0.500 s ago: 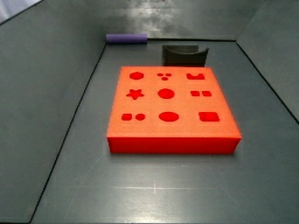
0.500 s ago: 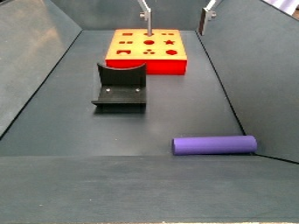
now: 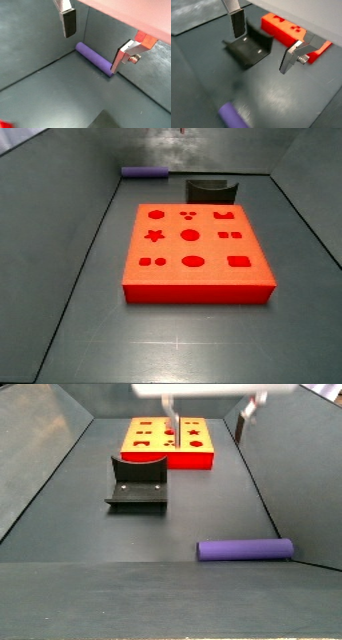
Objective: Pick up the round object. Move up. Place the round object on the fixture. Regrasp the round object. Move to above the board. Insert the round object.
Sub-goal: Pick up the round object.
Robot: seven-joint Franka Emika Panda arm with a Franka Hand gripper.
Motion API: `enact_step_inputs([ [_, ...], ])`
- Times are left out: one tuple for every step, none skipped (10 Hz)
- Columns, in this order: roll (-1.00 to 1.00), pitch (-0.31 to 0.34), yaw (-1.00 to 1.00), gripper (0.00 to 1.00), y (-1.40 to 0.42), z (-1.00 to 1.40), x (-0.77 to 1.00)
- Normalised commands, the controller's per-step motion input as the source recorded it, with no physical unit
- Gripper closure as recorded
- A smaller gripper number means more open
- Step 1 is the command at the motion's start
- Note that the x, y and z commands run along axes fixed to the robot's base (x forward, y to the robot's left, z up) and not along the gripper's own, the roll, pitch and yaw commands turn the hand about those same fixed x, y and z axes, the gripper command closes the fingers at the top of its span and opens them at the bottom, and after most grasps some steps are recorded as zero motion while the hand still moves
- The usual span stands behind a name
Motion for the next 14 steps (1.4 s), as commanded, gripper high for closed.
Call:
enact_step_inputs([
  [0.00,0.074,-0.54,0.00,0.49,-0.65,0.03],
  [0.00,0.011,-0.91,0.00,0.12,-0.63,0.00],
  [0.00,0.000,-1.00,0.00,0.02,-0.59,0.00],
  [0.00,0.000,-1.00,0.00,0.03,-0.58,0.00],
  [0.00,0.000,-1.00,0.00,0.03,-0.57,0.00],
  [0.00,0.000,-1.00,0.00,0.00,-0.57,0.00],
  [0.00,0.000,-1.00,0.00,0.01,-0.55,0.00],
  [0.00,0.000,-0.62,0.00,0.40,-0.59,0.00],
  [0.00,0.000,-0.23,0.00,0.78,-0.70,0.03],
  [0.00,0.000,-0.31,0.00,0.71,-0.67,0.09],
  [-0.07,0.000,-0.77,0.00,0.19,-0.52,0.14],
  [-0.12,-0.027,-0.91,0.00,0.02,-0.45,0.19],
  [-0.19,-0.084,-0.81,0.00,0.05,-0.20,0.17],
  [-0.19,-0.083,-0.66,0.00,0.17,-0.03,0.05],
])
